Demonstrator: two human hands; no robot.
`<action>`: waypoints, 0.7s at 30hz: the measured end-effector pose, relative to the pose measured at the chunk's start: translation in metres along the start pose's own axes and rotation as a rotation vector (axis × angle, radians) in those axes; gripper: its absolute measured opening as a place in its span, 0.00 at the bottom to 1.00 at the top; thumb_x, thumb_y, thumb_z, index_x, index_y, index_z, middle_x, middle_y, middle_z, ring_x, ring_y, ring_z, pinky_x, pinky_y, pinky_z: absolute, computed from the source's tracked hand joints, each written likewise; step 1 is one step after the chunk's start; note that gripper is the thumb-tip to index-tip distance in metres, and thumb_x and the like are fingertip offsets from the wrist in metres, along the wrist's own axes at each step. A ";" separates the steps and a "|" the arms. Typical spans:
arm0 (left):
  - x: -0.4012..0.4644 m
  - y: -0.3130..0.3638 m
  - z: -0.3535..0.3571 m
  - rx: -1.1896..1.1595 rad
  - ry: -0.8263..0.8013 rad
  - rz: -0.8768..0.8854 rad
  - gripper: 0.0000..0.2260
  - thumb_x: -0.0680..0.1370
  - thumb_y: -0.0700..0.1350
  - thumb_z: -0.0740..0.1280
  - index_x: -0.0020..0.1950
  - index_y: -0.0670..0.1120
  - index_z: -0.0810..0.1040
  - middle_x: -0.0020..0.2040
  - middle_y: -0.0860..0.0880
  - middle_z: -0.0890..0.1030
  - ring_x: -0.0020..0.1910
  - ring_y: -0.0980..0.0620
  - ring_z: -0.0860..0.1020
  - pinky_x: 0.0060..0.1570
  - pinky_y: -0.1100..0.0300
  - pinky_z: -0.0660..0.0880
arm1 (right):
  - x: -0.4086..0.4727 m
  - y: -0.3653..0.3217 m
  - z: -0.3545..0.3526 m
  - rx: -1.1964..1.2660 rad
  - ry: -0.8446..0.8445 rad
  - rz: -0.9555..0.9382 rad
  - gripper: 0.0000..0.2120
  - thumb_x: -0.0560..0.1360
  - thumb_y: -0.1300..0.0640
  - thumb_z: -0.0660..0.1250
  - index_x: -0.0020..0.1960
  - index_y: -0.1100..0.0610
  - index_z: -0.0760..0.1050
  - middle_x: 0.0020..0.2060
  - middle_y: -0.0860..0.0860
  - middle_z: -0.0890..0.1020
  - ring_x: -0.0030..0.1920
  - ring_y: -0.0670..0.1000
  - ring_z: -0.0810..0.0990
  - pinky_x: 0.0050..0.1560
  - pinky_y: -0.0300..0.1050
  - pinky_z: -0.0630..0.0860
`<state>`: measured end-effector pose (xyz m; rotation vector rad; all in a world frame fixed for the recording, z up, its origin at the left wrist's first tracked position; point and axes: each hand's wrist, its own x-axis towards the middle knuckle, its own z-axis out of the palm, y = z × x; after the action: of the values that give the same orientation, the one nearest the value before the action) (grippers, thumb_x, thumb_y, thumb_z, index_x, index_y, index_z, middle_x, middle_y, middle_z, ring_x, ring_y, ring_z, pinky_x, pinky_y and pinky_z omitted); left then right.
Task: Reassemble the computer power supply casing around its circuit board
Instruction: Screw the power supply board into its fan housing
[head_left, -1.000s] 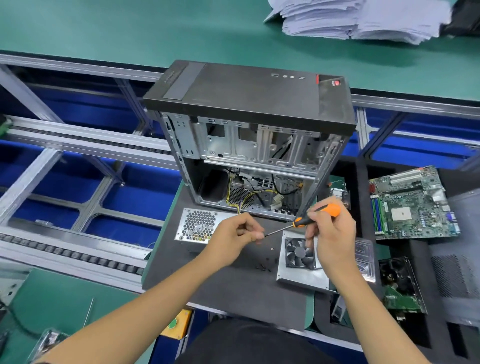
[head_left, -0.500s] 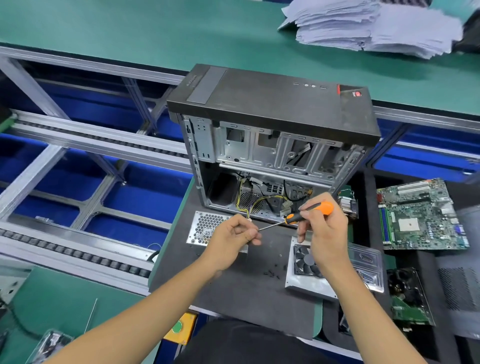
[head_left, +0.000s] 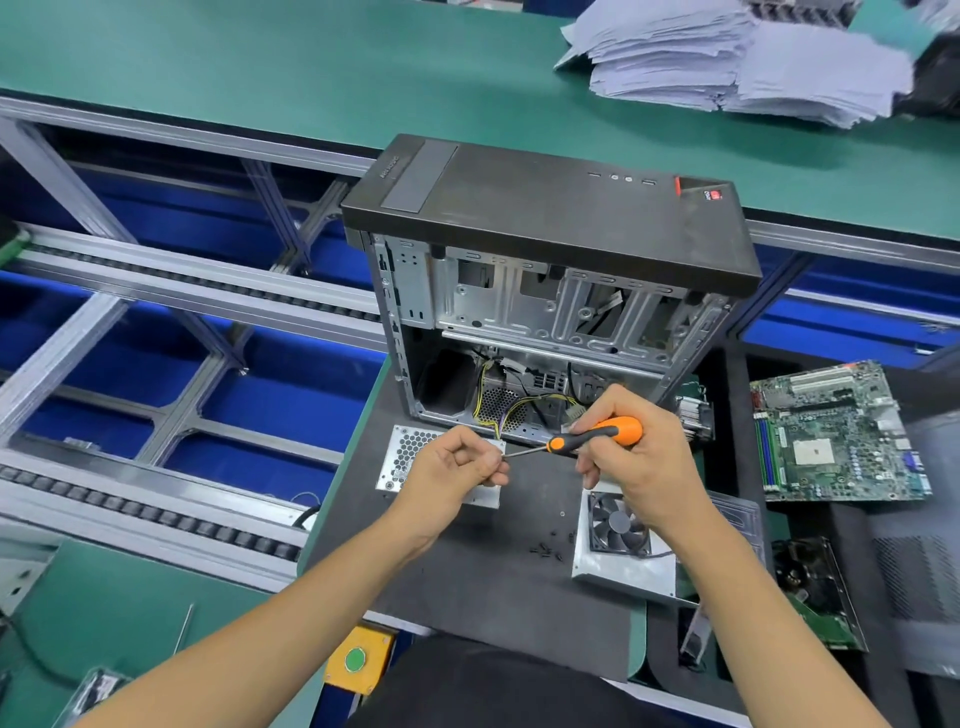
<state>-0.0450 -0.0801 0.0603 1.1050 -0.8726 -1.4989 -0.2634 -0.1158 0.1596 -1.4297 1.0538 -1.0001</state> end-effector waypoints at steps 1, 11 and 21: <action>0.001 0.001 -0.001 0.008 -0.019 0.013 0.05 0.78 0.39 0.72 0.45 0.49 0.84 0.44 0.40 0.85 0.42 0.47 0.84 0.48 0.59 0.80 | 0.000 -0.001 0.000 -0.003 0.001 -0.006 0.15 0.64 0.68 0.61 0.39 0.51 0.80 0.28 0.57 0.80 0.27 0.55 0.79 0.27 0.49 0.78; 0.026 0.026 -0.027 0.216 0.007 0.062 0.29 0.80 0.68 0.52 0.67 0.48 0.74 0.58 0.46 0.85 0.56 0.45 0.84 0.54 0.51 0.80 | -0.001 0.000 -0.008 0.011 0.104 -0.090 0.15 0.66 0.71 0.60 0.40 0.53 0.78 0.27 0.56 0.78 0.26 0.57 0.78 0.27 0.48 0.77; 0.092 0.048 -0.024 1.248 -0.503 -0.217 0.20 0.83 0.65 0.56 0.55 0.52 0.77 0.48 0.52 0.81 0.37 0.66 0.75 0.43 0.58 0.73 | -0.004 0.008 -0.008 -0.045 0.121 -0.068 0.08 0.64 0.60 0.63 0.40 0.51 0.78 0.28 0.51 0.79 0.26 0.57 0.77 0.27 0.46 0.77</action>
<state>-0.0111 -0.1789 0.0787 1.7298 -2.2670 -1.3727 -0.2725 -0.1148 0.1520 -1.4649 1.1277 -1.1304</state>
